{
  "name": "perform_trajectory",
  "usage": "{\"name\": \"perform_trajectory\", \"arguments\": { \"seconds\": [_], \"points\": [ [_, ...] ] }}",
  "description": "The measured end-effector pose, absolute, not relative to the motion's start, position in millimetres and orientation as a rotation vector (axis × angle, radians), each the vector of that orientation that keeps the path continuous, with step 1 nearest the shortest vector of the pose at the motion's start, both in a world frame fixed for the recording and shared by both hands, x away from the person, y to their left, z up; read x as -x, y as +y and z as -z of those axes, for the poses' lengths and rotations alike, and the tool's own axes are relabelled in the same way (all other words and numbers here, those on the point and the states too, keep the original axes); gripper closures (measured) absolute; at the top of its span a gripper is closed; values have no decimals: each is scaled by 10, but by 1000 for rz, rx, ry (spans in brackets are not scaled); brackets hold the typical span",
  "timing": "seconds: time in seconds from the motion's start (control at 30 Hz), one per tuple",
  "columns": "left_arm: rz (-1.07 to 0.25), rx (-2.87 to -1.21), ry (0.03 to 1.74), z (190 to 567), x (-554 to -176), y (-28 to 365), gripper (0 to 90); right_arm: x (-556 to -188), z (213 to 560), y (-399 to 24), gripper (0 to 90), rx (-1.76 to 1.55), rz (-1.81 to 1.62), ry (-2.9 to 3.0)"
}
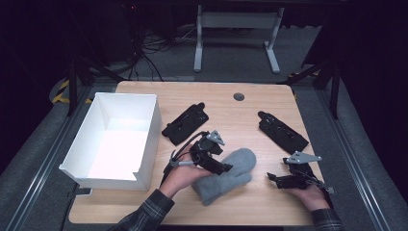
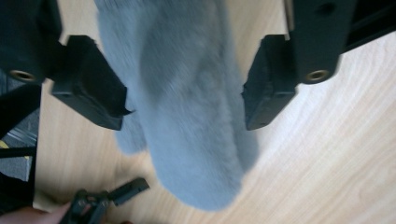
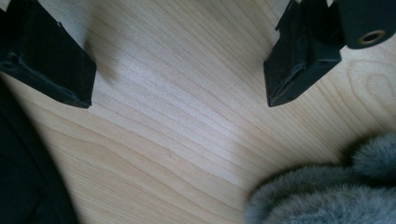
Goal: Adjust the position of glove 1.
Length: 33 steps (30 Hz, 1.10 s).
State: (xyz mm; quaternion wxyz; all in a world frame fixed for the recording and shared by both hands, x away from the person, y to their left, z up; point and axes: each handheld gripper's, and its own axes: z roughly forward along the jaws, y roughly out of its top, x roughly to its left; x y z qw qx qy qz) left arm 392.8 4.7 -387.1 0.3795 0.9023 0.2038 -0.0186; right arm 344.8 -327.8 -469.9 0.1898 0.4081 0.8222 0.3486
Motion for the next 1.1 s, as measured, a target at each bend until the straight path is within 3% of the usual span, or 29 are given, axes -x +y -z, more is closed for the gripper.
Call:
{"name": "perform_trajectory", "arguments": {
  "seconds": [0.17,0.53,0.73,0.9,1.1],
  "points": [
    [60,-2332,523,3949,-4026,-98,175,-3448,4699,-3278,97,-1147,-980,2311],
    [124,-2406,568,4276,-4132,-166,129,-3448,4699,-3278,97,-1147,-980,2311],
    [224,-2412,576,4486,-4171,-149,106,-3450,4698,-3277,97,-1148,-978,2311],
    [274,-2385,568,4526,-4159,-109,168,-3455,4697,-3276,97,-1149,-978,2312],
    [350,-2354,536,4543,-4136,-46,346,-3460,4699,-3274,97,-1149,-980,2311]
  ]
}}
